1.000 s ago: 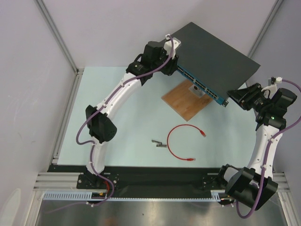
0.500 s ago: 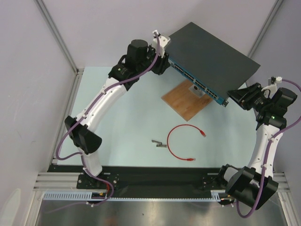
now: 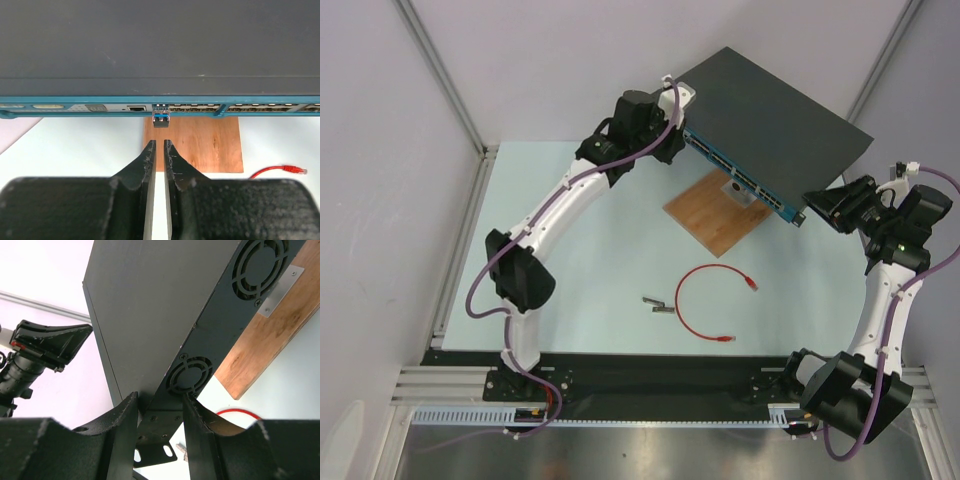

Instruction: Insert the plug into the switch port

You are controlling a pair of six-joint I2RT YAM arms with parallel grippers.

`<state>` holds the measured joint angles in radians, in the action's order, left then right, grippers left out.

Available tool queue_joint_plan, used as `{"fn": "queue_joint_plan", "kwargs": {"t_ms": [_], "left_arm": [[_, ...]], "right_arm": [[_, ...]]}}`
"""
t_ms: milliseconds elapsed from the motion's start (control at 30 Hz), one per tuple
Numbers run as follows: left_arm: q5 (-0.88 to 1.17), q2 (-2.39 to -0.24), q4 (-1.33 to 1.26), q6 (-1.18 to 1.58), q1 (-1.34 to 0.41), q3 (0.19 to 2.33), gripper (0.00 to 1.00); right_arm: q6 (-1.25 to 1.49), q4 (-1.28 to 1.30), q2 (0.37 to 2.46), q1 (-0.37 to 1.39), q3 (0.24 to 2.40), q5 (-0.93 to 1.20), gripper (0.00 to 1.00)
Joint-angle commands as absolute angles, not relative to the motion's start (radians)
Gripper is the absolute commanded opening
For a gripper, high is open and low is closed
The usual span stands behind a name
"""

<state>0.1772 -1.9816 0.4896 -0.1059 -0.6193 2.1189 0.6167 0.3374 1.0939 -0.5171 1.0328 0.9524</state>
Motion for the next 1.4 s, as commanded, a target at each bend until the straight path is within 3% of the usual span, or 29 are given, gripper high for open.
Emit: {"fn": "queue_joint_plan", "kwargs": {"t_ms": [0,833,1367], "left_arm": [[0.172,-1.988,0.472,-0.083,-0.614,2.186,0.15],[0.190,-2.102,0.419,-0.037,-0.614,2.264,0.14],[0.253,-2.069,0.107,0.060,-0.614,2.083,0.15]], "right_arm": [[0.597,0.230,1.150,-0.440,1.052,0.973,0.00],[0.583,0.236,1.177,-0.423,1.055,0.966,0.00],[0.583,0.236,1.196,-0.420,1.066,0.973,0.00]]}}
